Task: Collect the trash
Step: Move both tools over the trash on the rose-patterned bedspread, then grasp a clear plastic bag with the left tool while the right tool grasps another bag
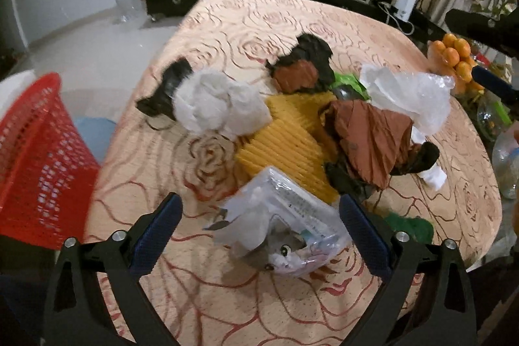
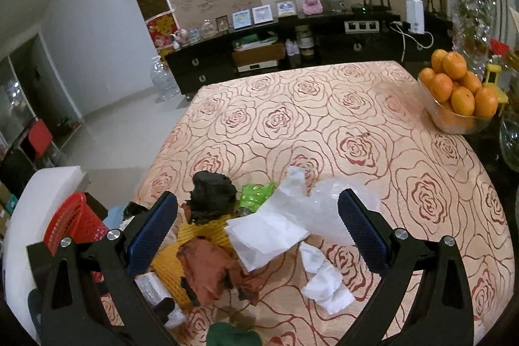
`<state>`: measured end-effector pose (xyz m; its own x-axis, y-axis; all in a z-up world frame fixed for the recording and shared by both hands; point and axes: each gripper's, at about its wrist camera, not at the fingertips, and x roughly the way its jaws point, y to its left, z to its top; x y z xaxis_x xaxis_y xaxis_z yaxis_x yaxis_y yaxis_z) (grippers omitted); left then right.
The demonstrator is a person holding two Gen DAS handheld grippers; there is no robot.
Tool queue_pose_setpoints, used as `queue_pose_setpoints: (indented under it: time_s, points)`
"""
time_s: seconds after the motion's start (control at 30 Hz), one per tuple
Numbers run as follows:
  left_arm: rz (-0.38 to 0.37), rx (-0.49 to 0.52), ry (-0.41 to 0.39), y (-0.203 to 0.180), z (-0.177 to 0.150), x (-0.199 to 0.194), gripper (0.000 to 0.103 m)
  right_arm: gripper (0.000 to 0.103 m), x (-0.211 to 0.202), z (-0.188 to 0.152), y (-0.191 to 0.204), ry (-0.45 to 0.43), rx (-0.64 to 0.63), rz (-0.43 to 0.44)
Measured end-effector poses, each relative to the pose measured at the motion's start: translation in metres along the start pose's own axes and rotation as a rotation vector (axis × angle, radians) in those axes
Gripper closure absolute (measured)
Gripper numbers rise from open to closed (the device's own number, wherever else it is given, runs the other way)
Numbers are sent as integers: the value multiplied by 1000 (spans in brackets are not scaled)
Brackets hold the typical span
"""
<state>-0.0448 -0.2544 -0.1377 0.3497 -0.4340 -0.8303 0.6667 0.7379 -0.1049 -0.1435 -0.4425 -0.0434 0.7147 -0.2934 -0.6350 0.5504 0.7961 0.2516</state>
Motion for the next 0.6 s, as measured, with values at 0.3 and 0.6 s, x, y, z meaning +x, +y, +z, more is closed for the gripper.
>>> queue_pose_setpoints:
  time_s: [0.3,0.6]
  points:
    - [-79,17,-22,-2,-8,-5,61,7,-6,4,-20,-9,57,-14]
    - [-89,-3,-66,11,-8,-22,68,7,5,7,-55,16,153,-58]
